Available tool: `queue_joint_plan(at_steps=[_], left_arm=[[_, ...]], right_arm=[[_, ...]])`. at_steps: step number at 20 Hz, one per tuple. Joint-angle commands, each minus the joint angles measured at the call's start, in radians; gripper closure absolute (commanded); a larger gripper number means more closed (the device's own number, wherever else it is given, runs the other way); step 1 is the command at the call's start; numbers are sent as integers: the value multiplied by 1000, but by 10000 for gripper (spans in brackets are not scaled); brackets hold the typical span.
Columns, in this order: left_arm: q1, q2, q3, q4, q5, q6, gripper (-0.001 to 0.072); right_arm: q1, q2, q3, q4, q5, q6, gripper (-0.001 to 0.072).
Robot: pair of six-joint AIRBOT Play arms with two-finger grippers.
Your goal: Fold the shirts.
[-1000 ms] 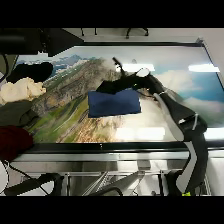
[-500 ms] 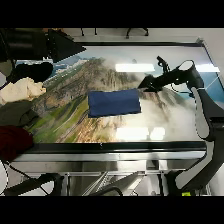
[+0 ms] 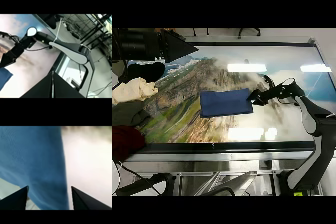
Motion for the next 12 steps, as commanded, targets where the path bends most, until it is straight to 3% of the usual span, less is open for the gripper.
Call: queue_joint_plan(at_steps=[1,2,3,5,9,12], left_arm=[[-6,0,0,1,0,0,693],[-6,0,0,1,0,0,693],[-6,0,0,1,0,0,693],[-6,0,0,1,0,-3,693],[-5,0,0,2,0,-8,693],[-5,0,0,2,0,-9,693]], right_arm=[[13,-56,-8,96,-49,-64,119],[13,-61,-8,141,-40,-90,287],[12,-59,-7,186,-24,-131,535],[3,-30,4,242,-1,-158,680],[-119,124,32,229,-64,-145,695],[-355,221,31,158,-91,-36,696]])
